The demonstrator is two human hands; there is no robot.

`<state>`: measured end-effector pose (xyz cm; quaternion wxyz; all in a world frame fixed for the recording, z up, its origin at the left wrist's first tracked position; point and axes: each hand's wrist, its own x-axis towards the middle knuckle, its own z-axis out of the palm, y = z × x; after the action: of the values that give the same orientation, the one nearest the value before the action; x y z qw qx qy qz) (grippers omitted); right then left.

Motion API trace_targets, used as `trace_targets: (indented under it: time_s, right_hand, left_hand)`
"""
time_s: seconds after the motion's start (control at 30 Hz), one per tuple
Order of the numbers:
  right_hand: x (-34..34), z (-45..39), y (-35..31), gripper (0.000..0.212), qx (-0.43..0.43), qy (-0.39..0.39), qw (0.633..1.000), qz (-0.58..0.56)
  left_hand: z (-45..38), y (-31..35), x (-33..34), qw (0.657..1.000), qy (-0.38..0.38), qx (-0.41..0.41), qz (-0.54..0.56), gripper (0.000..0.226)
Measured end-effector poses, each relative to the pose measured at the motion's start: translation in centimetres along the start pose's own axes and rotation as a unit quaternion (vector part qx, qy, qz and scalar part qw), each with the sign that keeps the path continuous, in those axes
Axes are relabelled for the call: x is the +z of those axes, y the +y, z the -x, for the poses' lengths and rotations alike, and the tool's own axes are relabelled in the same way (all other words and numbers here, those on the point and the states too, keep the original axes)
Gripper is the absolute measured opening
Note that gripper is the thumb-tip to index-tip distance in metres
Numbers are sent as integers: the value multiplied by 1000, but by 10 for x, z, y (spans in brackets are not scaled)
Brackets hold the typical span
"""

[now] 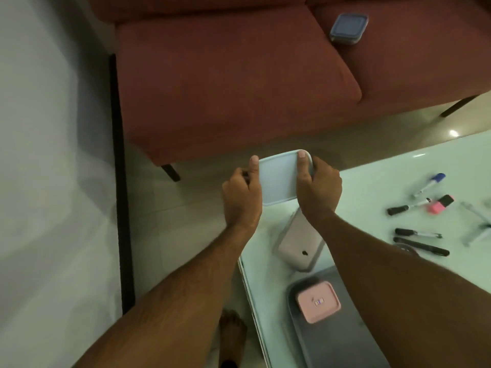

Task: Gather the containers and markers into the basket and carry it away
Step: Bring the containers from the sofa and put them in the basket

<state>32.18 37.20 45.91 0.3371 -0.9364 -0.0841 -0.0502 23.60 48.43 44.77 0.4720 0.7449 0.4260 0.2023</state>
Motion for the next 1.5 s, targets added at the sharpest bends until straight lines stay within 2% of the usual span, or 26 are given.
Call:
trace_targets:
  time_s: [0.1, 0.27, 0.4, 0.53, 0.6, 0.77, 0.93, 1.07, 1.23, 1.37, 1.43, 1.5]
  right_hand:
    - [-26, 28, 23, 53, -11, -7, 1000, 17]
    - [-76, 74, 59, 58, -35, -30, 999, 17]
    - [-117, 107, 98, 65, -65, -59, 996, 29]
    - [-150, 143, 139, 59, -66, -71, 995, 22]
    - [-156, 161, 159, 56, -57, -84, 995, 22]
    - [-154, 195, 209, 64, -56, -125, 989, 51]
    - [-139, 213, 238, 74, -24, -219, 975, 39]
    - [-131, 213, 237, 55, -38, -246, 968, 35]
    - [-130, 207, 234, 43, -52, -282, 957, 52]
    - [-135, 204, 230, 40, -51, -315, 946, 60]
    - [-138, 204, 226, 41, -47, -332, 939, 72]
    - [-140, 204, 223, 43, -46, -337, 936, 93]
  left_hand:
    - [45, -6, -2, 1000, 5, 23, -19, 60]
    - [139, -7, -3, 999, 33, 11, -32, 62]
    - [215, -2, 1, 998, 24, 0, -50, 49]
    - [270, -3, 9, 998, -1, 1, -67, 46]
    - [291, -11, 16, 994, -6, 2, -110, 44]
    - [333, -27, 38, 976, -19, -16, -218, 37]
    - [357, -33, 50, 961, -42, -55, -269, 33]
    - [356, -31, 57, 952, -62, -118, -277, 49]
    - [352, -33, 66, 949, -73, -191, -238, 77]
    - [354, -34, 69, 947, -89, -183, -248, 93]
    - [357, -36, 67, 942, -93, -144, -290, 97]
    - [361, -40, 65, 938, -79, -90, -326, 91]
